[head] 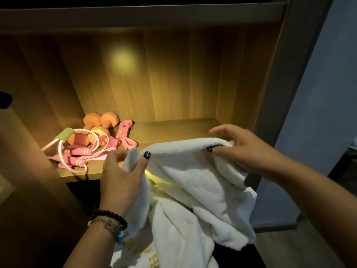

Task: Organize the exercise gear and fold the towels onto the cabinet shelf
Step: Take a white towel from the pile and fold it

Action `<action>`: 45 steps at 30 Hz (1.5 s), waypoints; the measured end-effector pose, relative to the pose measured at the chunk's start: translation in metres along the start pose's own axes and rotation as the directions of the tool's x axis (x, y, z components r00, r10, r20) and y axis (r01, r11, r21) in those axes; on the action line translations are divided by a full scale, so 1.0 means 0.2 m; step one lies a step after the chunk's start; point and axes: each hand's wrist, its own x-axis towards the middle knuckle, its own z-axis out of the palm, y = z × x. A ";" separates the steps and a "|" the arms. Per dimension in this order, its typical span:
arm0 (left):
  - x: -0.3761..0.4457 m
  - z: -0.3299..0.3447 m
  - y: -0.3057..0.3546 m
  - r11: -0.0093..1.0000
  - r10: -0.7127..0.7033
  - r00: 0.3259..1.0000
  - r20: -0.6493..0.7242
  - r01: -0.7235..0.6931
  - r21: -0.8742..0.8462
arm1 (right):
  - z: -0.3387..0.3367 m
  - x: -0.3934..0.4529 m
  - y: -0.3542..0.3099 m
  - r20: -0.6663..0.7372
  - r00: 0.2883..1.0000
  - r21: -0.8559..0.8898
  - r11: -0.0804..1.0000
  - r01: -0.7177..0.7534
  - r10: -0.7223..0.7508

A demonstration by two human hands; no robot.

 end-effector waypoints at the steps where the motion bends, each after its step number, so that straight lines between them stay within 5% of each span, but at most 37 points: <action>1: -0.02 0.00 0.01 0.999 0.011 1.000 -0.005 -0.011 -0.030 | 0.03 -0.02 -0.03 0.064 0.998 0.056 0.998 0.015 -0.019; 5: -0.12 0.00 0.01 0.973 0.012 1.000 -0.016 -0.015 -0.229 | 0.17 -0.07 -0.16 0.146 0.980 0.339 0.938 0.079 -0.135; 9: -0.23 0.00 0.00 0.902 -0.053 0.998 0.026 0.059 -0.428 | 0.31 -0.11 -0.24 0.071 0.982 0.417 0.900 0.129 -0.174; 15: -0.27 -0.06 0.00 0.808 -0.097 0.994 0.040 0.102 -0.580 | 0.40 -0.16 -0.26 0.214 0.957 0.552 0.832 0.049 -0.198; 18: -0.29 -0.07 -0.02 0.796 -0.101 0.993 0.052 0.113 -0.595 | 0.40 -0.15 -0.27 0.221 0.947 0.381 0.914 0.137 -0.234; 20: -0.30 -0.06 -0.01 0.773 -0.086 0.994 0.068 0.109 -0.624 | 0.39 -0.13 -0.27 0.073 0.946 0.010 0.949 0.316 -0.315; 23: -0.31 -0.06 -0.01 0.772 -0.065 0.996 0.068 0.093 -0.629 | 0.37 -0.12 -0.30 -0.052 0.897 -0.461 0.807 0.369 -0.439; 26: -0.31 -0.06 0.00 0.777 -0.048 0.996 0.069 0.080 -0.624 | 0.36 -0.12 -0.30 -0.008 0.842 -0.598 0.677 0.429 -0.540; 36: -0.34 -0.07 -0.01 0.776 0.043 0.999 0.026 -0.017 -0.631 | 0.43 -0.08 -0.31 0.175 0.851 -0.296 0.798 0.525 -0.495; 40: -0.36 -0.07 -0.02 0.903 0.211 0.971 -0.112 -0.238 -0.358 | 0.43 -0.08 -0.30 0.114 0.888 -0.152 0.876 0.458 -0.445; 45: -0.37 -0.05 0.00 0.847 0.122 0.990 -0.073 -0.142 -0.511 | 0.49 -0.09 -0.26 -0.079 0.931 0.059 0.931 0.360 -0.355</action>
